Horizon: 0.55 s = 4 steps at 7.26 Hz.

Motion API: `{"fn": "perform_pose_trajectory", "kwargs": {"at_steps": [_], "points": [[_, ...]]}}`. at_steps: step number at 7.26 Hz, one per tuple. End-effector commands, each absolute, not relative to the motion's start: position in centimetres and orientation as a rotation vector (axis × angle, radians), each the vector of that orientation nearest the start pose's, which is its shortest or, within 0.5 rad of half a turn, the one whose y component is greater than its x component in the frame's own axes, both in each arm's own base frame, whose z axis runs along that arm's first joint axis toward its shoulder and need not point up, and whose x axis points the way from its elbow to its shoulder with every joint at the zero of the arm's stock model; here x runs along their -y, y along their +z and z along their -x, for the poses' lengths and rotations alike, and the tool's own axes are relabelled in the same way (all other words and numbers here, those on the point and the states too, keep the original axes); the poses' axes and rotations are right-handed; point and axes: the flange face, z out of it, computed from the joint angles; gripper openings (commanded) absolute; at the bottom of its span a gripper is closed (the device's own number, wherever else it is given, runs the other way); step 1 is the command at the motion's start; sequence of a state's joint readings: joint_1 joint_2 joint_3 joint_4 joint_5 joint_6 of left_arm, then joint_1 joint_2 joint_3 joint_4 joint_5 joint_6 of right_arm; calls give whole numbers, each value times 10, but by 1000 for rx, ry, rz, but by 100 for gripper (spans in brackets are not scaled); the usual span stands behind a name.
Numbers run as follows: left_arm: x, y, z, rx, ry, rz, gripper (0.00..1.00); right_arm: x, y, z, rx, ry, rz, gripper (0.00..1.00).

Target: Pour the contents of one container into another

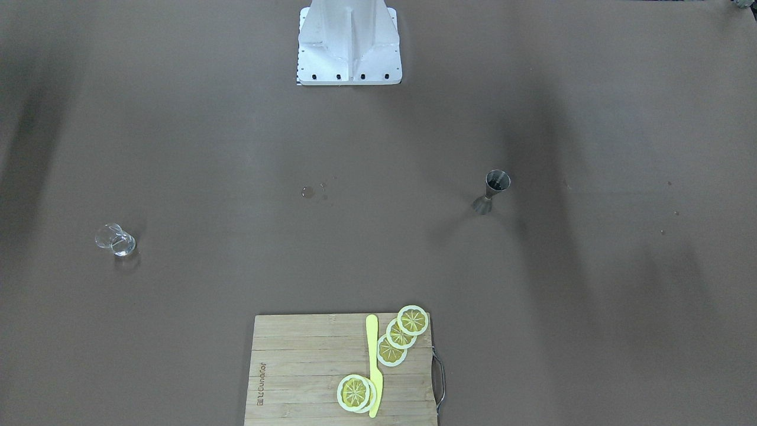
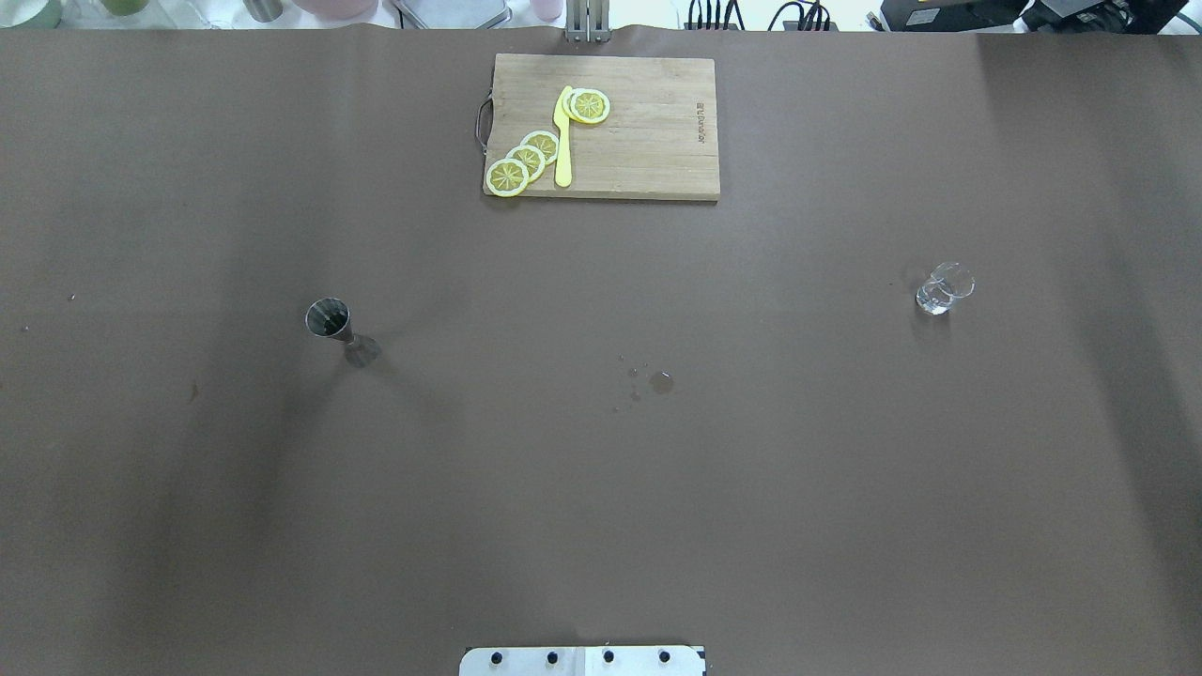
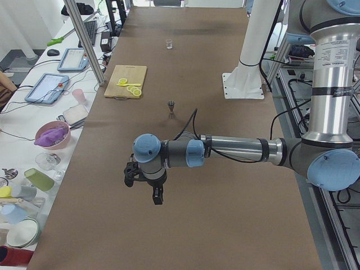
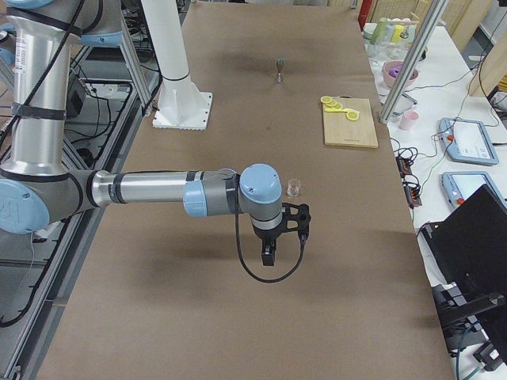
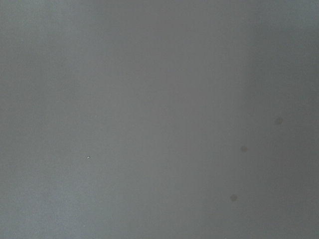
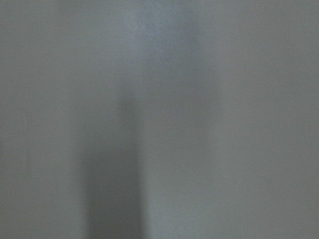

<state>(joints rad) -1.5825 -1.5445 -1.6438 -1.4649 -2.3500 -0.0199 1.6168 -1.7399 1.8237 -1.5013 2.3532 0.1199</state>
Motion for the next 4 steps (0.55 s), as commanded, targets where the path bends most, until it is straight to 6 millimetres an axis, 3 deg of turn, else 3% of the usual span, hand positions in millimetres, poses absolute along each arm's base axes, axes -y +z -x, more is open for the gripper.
{"fn": "perform_pose_trajectory", "kwargs": {"at_steps": [1,4], "points": [[477,645,68,-779,-50,57,98,426,601,-83,786,96,-122,100],[477,645,69,-779,-53,58,98,428,597,-82,798,90,-130,100]]}}
